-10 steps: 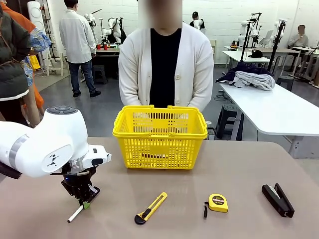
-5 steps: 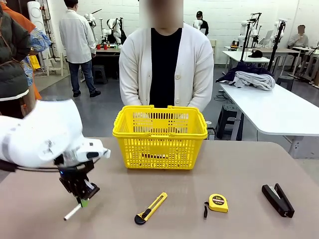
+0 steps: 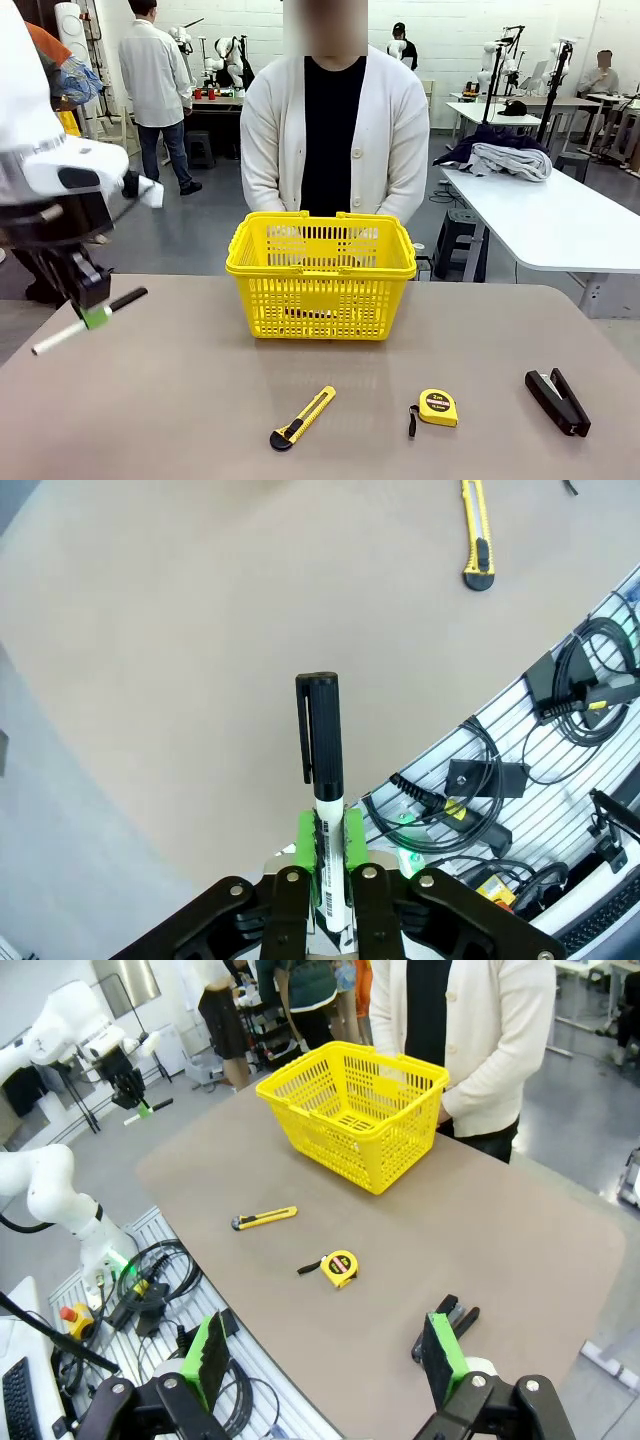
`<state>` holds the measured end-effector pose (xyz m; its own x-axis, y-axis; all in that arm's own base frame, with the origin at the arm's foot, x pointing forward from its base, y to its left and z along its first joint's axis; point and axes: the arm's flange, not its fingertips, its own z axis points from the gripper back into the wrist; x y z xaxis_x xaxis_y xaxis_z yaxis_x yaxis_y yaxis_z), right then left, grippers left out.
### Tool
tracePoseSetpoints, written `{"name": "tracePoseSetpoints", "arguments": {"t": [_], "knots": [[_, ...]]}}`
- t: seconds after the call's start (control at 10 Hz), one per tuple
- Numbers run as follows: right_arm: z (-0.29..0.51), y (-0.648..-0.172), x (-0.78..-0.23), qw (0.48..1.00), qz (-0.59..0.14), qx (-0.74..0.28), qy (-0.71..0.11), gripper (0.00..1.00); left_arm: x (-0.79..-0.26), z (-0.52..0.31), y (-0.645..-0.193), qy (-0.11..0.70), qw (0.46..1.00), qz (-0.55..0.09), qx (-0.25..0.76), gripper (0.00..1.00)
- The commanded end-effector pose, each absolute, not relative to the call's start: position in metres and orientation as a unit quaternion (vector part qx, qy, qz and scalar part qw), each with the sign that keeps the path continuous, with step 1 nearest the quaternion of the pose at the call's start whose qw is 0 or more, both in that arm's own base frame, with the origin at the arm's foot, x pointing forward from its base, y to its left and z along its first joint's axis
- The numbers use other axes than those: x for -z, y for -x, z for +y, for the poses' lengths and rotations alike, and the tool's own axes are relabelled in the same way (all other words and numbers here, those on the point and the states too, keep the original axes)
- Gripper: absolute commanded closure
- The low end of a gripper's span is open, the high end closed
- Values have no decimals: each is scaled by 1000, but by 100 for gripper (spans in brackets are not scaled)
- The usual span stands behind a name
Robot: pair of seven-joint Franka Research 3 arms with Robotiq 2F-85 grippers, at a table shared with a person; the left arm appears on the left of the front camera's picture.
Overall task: Place the items the person wants into the basket.
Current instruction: Pick up the item the person points to and place it in the Market Basket.
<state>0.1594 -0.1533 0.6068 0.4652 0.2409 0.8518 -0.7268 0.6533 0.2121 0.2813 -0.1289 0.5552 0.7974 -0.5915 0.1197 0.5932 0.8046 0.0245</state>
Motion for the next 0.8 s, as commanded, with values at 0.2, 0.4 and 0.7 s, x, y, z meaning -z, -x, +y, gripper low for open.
{"name": "tracePoseSetpoints", "arguments": {"t": [0.2, 0.4, 0.7], "knots": [[-152, -160, -606, 801, -423, -307, -293, 0, -564, -129, -285, 8, 946, -65, 316, 100], [-152, -160, -606, 801, -423, -307, -293, 0, -564, -129, -285, 8, 946, -65, 316, 100], [-152, -160, -606, 801, -423, -307, -293, 0, -564, -129, -285, 8, 946, -65, 316, 100]]}}
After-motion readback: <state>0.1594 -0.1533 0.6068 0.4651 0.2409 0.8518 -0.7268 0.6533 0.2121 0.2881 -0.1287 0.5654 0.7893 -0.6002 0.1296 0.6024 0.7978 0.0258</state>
